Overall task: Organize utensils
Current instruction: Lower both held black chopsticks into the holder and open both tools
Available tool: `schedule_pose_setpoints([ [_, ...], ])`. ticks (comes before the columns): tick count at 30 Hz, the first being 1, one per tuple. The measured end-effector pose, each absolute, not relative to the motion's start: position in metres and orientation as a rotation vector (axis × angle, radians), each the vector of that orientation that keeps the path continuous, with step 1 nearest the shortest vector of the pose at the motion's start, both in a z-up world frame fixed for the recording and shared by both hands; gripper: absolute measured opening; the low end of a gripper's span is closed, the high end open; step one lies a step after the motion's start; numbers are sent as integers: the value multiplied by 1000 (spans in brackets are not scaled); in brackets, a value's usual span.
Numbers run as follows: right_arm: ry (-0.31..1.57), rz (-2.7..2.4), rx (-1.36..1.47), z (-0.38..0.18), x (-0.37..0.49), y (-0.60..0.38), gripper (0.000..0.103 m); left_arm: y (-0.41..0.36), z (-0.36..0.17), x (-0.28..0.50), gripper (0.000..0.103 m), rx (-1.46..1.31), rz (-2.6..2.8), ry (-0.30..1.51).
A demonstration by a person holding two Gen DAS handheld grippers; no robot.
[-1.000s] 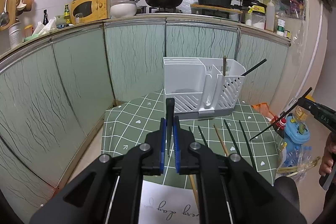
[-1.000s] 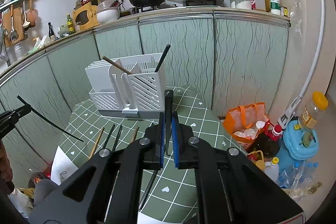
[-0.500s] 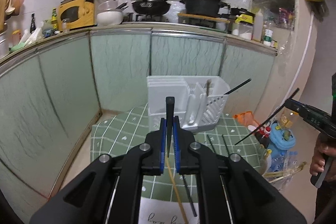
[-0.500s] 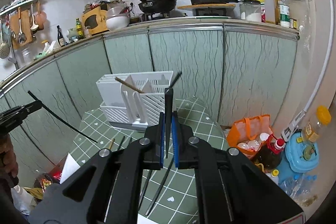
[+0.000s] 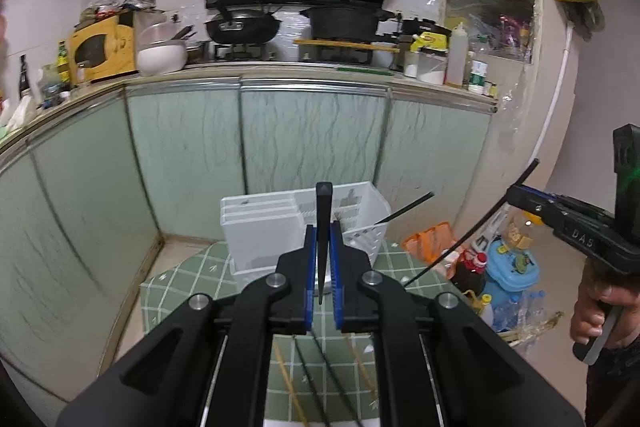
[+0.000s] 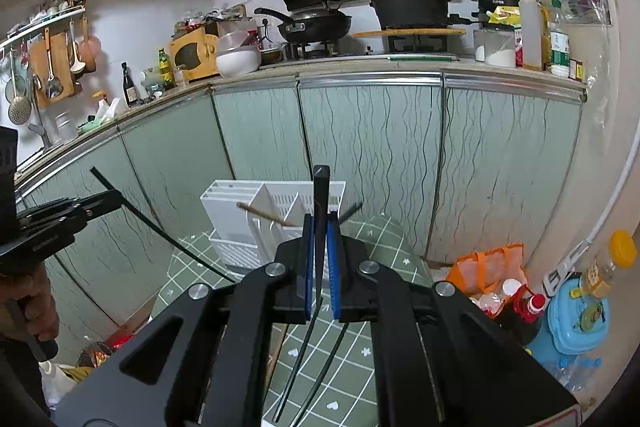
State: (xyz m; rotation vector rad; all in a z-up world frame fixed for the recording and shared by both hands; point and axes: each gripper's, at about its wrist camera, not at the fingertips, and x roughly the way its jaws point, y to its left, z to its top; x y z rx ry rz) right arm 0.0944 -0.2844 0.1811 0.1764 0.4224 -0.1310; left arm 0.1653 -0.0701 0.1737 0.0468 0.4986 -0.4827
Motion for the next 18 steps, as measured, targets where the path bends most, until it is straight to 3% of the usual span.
schedule_pose_setpoints([
  [12, 349, -102, 126, 230, 132, -293, 6, -113, 211, 210, 8, 45, -569, 458],
  [18, 354, -100, 119, 229, 165, -301, 6, -130, 207, 239, 8, 48, -571, 462],
])
